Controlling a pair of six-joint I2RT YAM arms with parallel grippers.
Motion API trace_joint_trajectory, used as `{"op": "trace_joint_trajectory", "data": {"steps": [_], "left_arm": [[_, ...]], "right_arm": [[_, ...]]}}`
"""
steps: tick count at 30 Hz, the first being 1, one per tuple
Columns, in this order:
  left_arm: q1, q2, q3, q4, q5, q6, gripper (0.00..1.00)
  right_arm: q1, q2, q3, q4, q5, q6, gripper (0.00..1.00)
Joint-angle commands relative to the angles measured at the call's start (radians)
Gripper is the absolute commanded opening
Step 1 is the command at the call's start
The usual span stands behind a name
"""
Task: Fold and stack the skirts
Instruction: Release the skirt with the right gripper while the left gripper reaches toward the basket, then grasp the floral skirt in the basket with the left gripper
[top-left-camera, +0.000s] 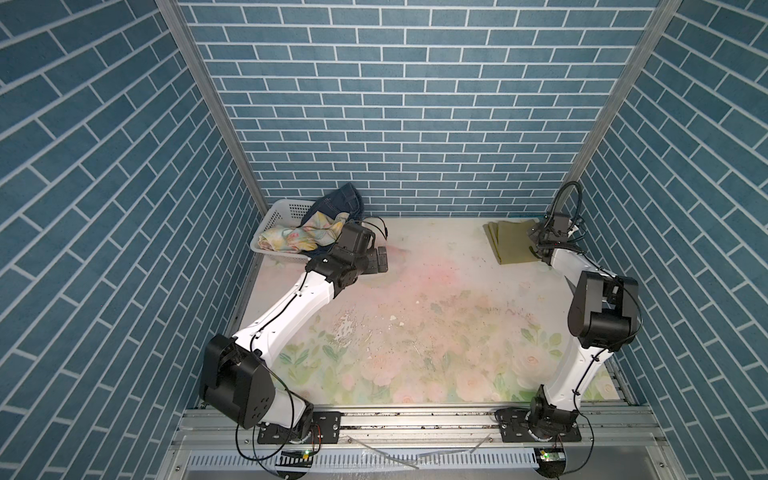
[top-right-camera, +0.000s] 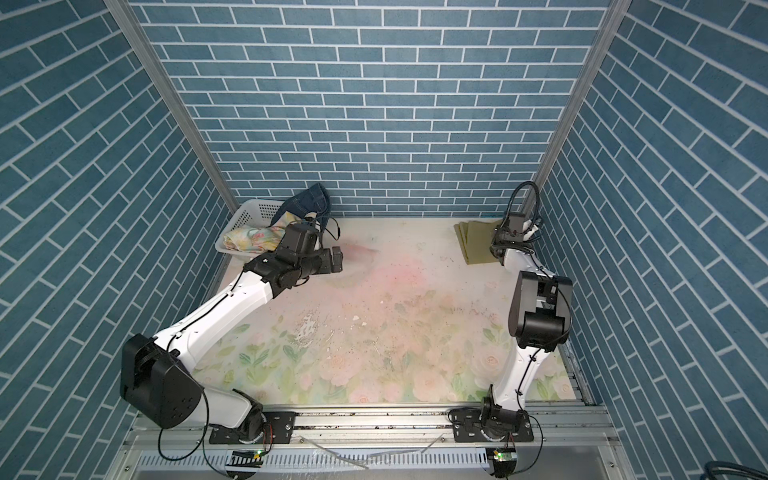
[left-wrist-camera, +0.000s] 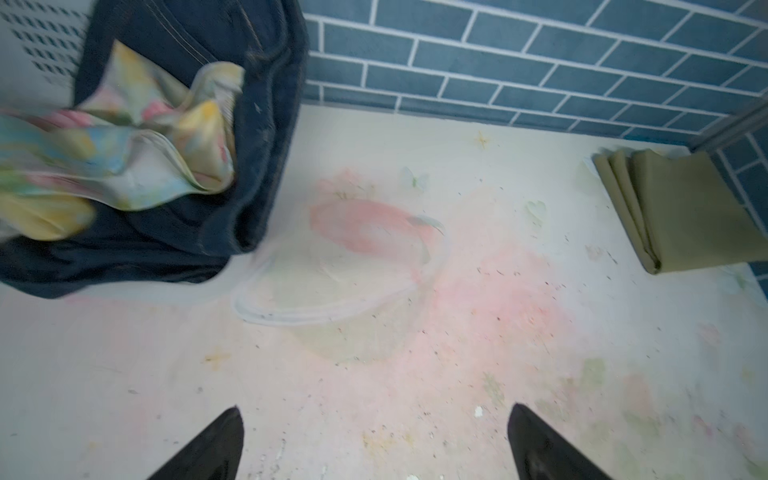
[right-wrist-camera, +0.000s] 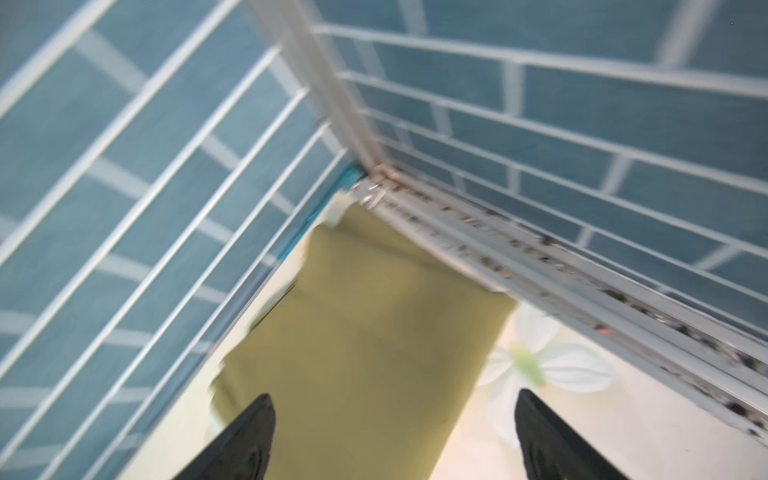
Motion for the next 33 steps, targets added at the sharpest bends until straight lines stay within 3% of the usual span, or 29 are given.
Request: {"op": "trace_joint_trajectory", "data": {"steps": [1, 5, 10, 18, 25, 33], "left_arm": [[0.046, 0.048, 0.063, -0.093, -0.160, 0.041, 1.00], [0.141, 0.109, 0.157, -0.160, -0.169, 0.012, 1.00], [0.307, 0.176, 0.227, -0.180, -0.041, -0.043, 0.99], [0.427, 0.326, 0.382, -0.202, 0.023, -0.046, 0.99], [0.422, 0.451, 0.489, -0.167, 0.102, -0.009, 0.94], [0.425, 0.601, 0.687, -0.275, -0.017, 0.032, 0.93]], "right_arm": [[0.103, -0.067, -0.081, 0.058, -0.141, -0.252, 0.88], [0.214, -0.101, -0.129, 0.044, -0.256, -0.390, 0.86], [0.359, -0.110, -0.196, 0.129, -0.349, -0.527, 0.85], [0.580, -0.084, -0.204, 0.194, -0.258, -0.726, 0.82], [0.631, -0.068, -0.215, 0.285, -0.319, -0.645, 0.76], [0.632, -0.053, -0.179, 0.285, -0.350, -0.634, 0.75]]}}
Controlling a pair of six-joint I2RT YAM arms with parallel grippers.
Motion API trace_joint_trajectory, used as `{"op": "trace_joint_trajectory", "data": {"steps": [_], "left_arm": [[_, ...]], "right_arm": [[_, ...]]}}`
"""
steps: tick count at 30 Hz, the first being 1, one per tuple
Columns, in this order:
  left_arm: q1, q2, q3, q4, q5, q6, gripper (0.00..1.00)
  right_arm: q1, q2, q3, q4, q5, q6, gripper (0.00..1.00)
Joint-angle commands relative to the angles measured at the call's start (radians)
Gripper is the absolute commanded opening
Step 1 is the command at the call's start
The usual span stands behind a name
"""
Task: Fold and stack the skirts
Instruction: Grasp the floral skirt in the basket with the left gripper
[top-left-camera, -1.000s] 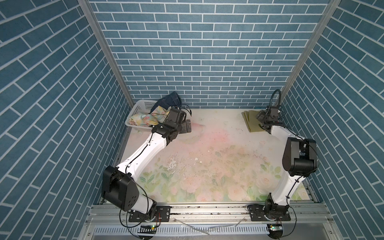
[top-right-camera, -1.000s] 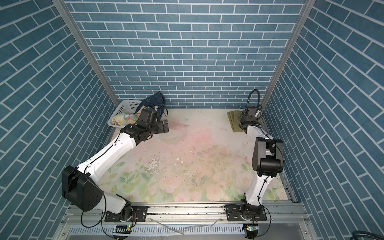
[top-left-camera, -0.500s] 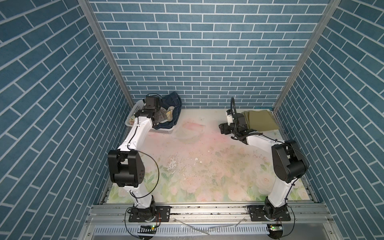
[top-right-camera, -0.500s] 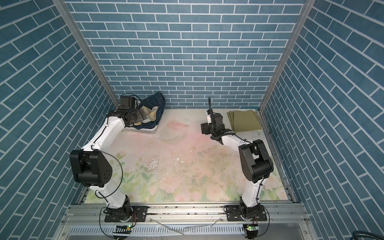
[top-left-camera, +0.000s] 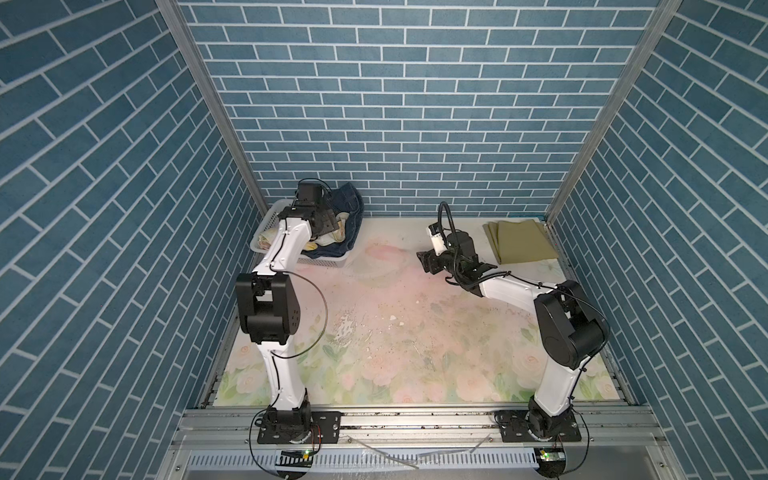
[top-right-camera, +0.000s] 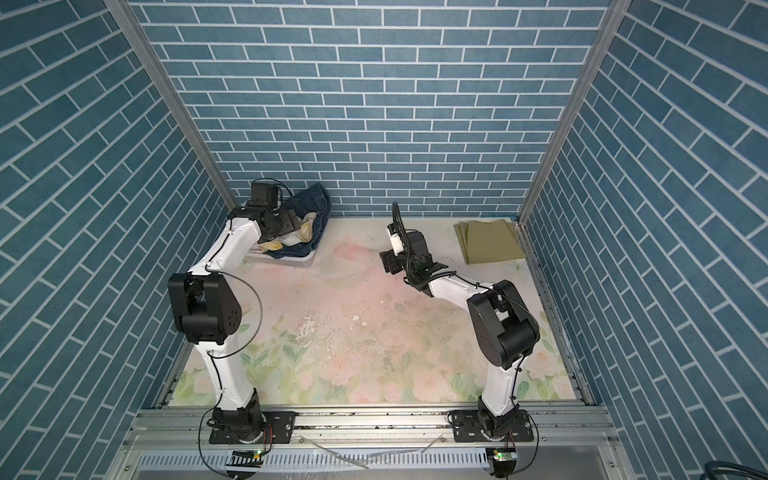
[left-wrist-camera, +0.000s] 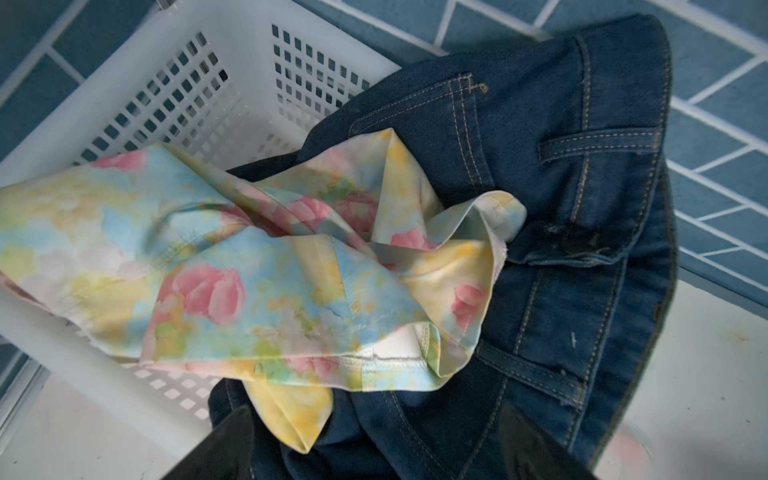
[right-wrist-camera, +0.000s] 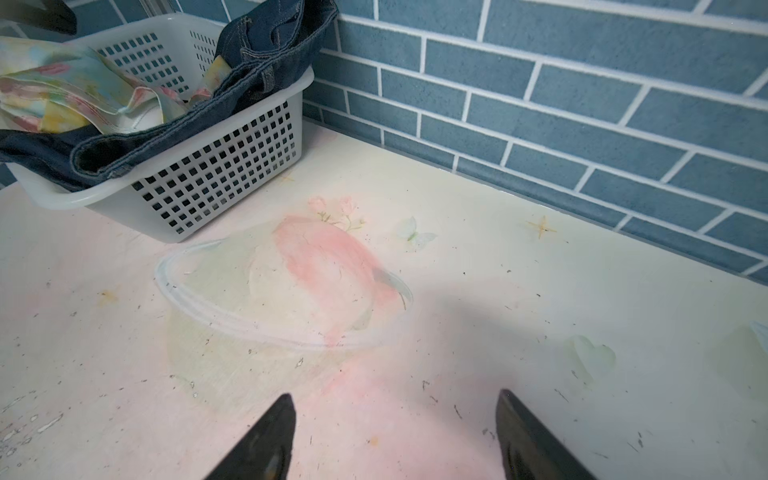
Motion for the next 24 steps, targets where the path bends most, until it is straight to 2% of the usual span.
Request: {"op": "trace_joint_trajectory", "data": {"steps": [1, 6, 15, 18, 20, 21, 24], "left_arm": [[0.008, 0.051, 0.094, -0.088, -0.077, 0.025, 0.93], [0.058, 0.072, 0.108, -0.107, -0.101, 0.001, 0.95], [0.138, 0.076, -0.006, -0.019, -0.018, -0.050, 0.96], [0.151, 0.092, -0.018, 0.020, 0.007, -0.061, 0.93], [0.155, 0.101, -0.022, 0.056, 0.025, -0.067, 0.83], [0.157, 0.102, -0.020, 0.078, 0.034, -0.067, 0.71], [0.158, 0.087, -0.009, 0.147, 0.066, -0.066, 0.24]], "right_arm": [[-0.002, 0.023, 0.019, 0.031, -0.049, -0.002, 0.75], [0.002, 0.041, 0.038, 0.024, -0.060, -0.002, 0.74], [0.002, 0.074, 0.072, 0.005, -0.054, -0.013, 0.74], [0.001, 0.080, 0.079, -0.003, -0.049, -0.015, 0.74], [0.002, 0.081, 0.081, -0.005, -0.041, -0.016, 0.74], [0.001, 0.081, 0.083, -0.008, -0.038, -0.016, 0.73], [0.002, 0.079, 0.085, -0.013, -0.035, -0.018, 0.73]]}}
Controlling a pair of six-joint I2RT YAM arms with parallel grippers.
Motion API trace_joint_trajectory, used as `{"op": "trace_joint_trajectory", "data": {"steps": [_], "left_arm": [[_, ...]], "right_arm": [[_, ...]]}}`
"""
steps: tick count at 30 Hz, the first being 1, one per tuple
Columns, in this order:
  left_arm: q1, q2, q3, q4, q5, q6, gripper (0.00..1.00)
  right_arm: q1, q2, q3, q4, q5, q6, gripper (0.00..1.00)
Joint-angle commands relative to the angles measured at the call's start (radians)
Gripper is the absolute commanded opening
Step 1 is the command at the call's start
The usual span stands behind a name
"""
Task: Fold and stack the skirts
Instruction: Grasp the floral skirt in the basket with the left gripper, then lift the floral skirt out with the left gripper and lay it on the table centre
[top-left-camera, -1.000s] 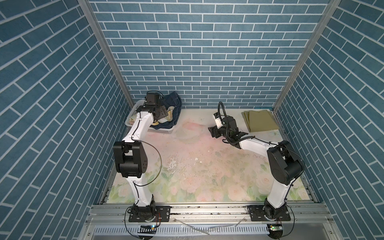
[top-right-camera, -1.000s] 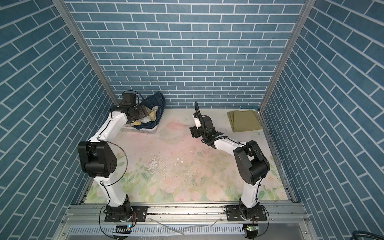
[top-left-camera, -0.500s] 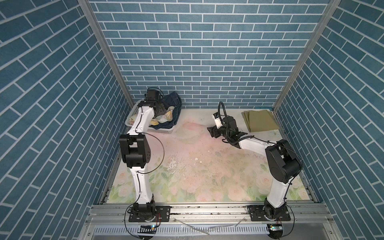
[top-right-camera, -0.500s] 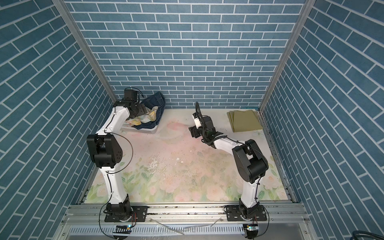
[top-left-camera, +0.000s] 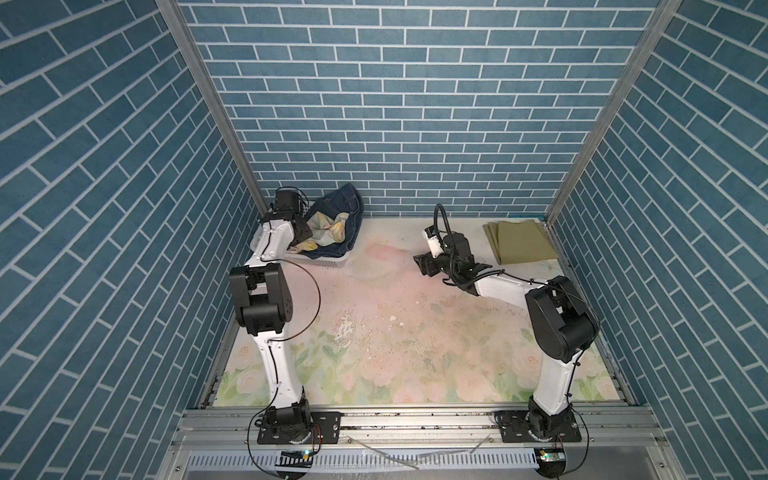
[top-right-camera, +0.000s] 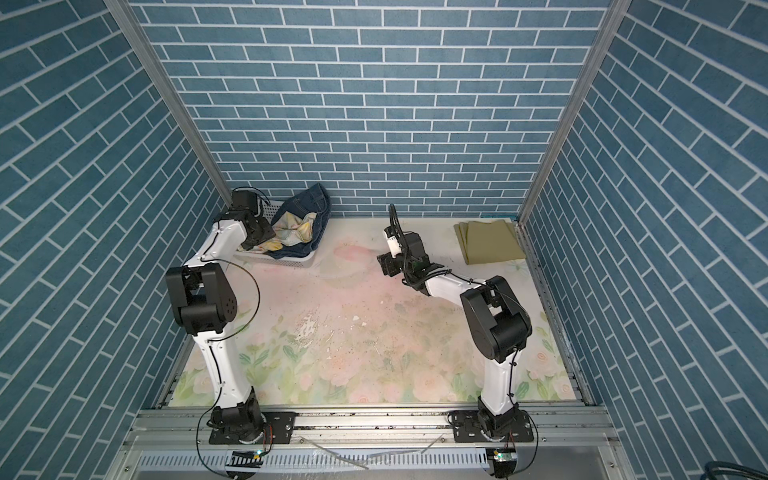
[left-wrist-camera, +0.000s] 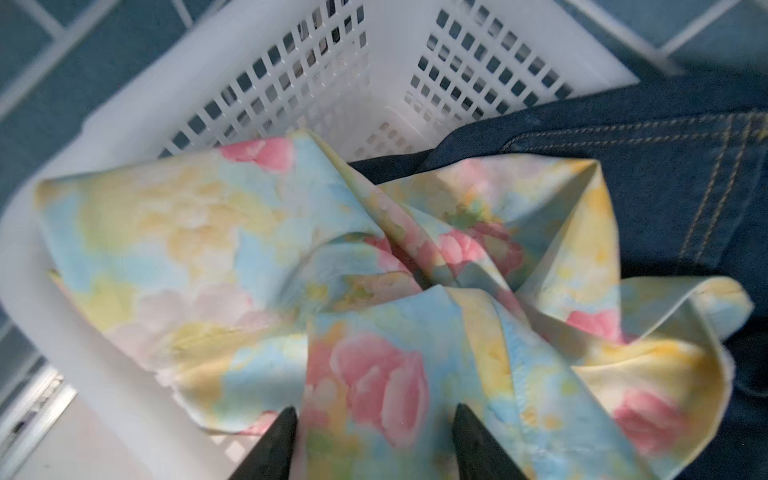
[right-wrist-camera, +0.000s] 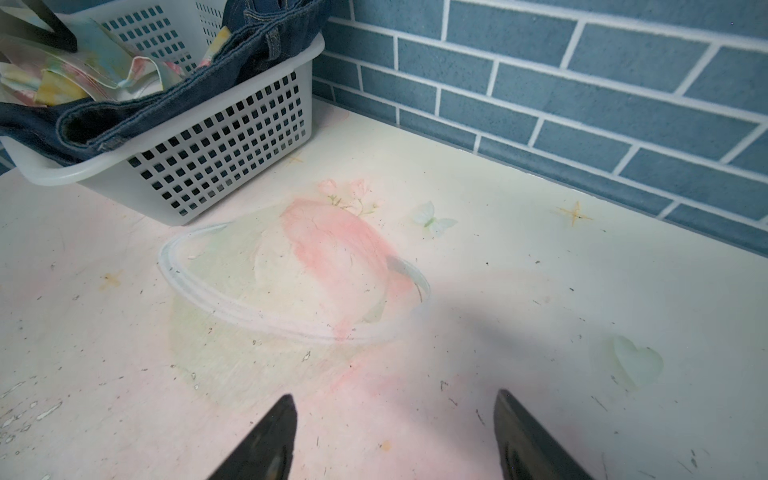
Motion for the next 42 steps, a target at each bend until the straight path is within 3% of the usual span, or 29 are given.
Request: {"op": "trace_joint_trajectory", "data": {"steps": [1, 2, 12, 21, 34, 42], "left_arm": [[0.002, -0.012, 0.018, 0.105, 0.051, -0.006, 0.04], [0.002, -0.021, 0.036, 0.108, 0.063, -0.005, 0.00], [-0.070, -0.248, 0.051, 0.212, 0.209, 0.059, 0.00], [-0.166, -0.403, 0.134, 0.247, 0.313, 0.106, 0.00], [-0.417, -0.505, 0.264, 0.205, 0.391, 0.198, 0.00], [-0.599, -0.437, 0.418, 0.108, 0.422, 0.209, 0.00]], "right_arm": [[0.001, 0.014, 0.056, -0.011, 0.004, -0.018, 0.73], [0.002, 0.013, 0.056, -0.014, 0.026, -0.016, 0.72], [-0.003, -0.028, 0.058, -0.044, 0.100, 0.028, 0.71], [-0.072, -0.106, 0.015, -0.055, 0.095, 0.183, 0.71], [-0.173, -0.255, -0.113, -0.041, 0.141, 0.279, 0.71], [-0.246, -0.422, -0.213, -0.057, 0.193, 0.303, 0.71]]}}
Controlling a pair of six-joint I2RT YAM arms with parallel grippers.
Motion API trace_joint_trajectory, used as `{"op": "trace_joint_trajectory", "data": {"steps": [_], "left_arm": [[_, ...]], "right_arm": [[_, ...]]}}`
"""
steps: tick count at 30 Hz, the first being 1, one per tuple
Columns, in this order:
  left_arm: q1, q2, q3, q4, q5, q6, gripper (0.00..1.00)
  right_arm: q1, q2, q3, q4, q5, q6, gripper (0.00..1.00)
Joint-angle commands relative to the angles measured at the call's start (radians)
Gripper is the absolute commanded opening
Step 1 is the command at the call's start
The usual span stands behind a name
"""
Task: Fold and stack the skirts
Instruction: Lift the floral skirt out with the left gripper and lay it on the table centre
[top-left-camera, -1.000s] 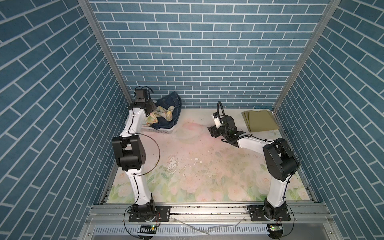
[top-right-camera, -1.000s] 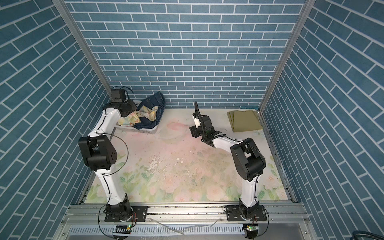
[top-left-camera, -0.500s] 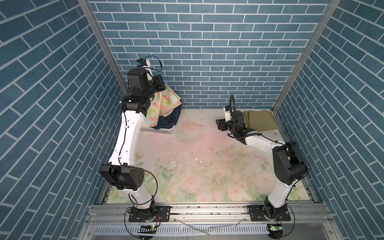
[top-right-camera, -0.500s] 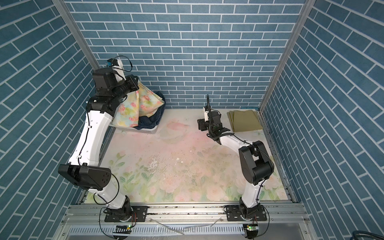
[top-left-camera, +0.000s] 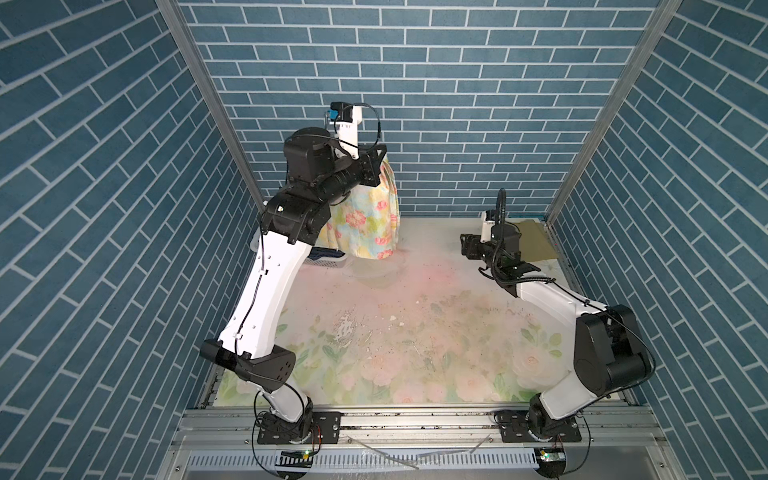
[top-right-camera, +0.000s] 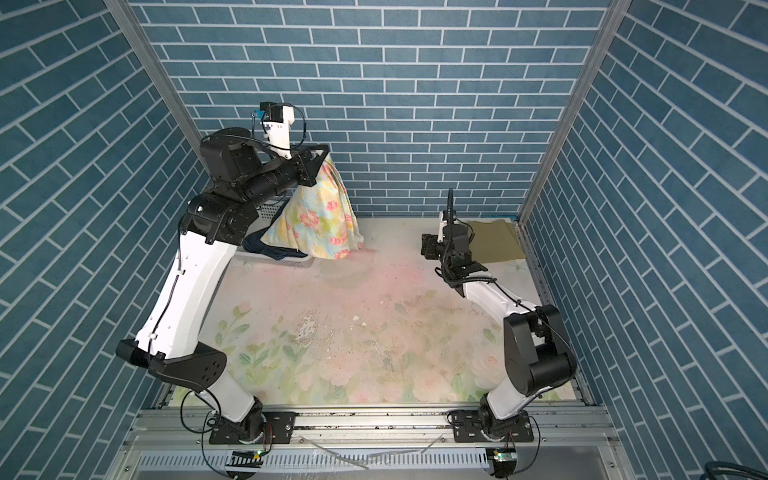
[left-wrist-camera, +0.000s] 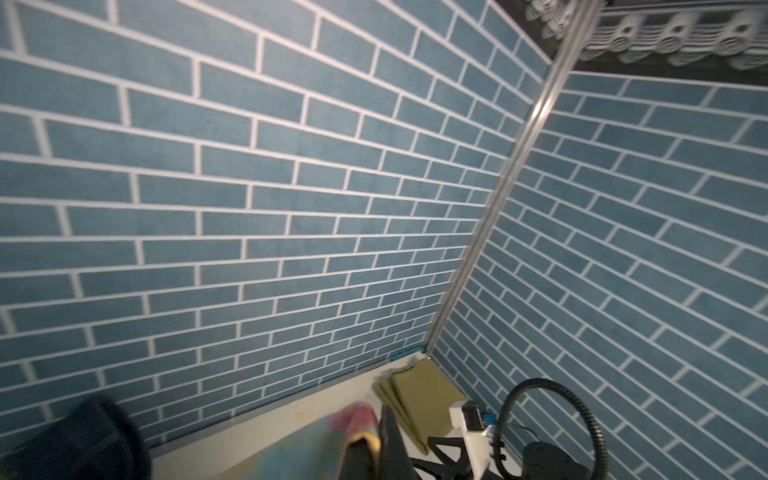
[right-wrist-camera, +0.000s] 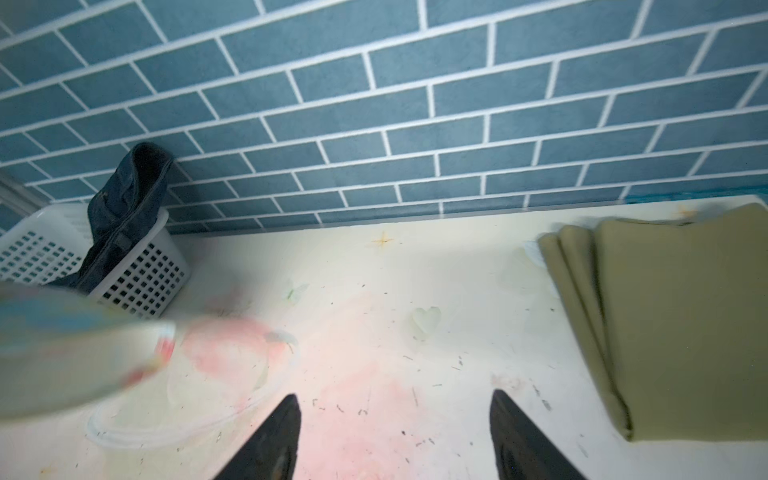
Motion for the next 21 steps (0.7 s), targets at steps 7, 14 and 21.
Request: {"op": "trace_joint_trajectory", "data": {"steps": [7, 14, 21], "left_arm": [[-0.140, 0.036, -0.004, -0.014, 0.068, -0.025, 0.00], [-0.161, -0.008, -0.099, 0.016, 0.116, -0.088, 0.00], [-0.148, -0.167, -0.437, -0.003, -0.115, -0.097, 0.70]], "right_arm": [[-0.036, -0.260, -0.113, -0.084, 0.038, 0.028, 0.72], [-0.034, -0.447, -0.181, -0.168, 0.017, 0.020, 0.73], [-0.035, -0.556, -0.179, -0.305, 0.003, 0.001, 0.77]]}}
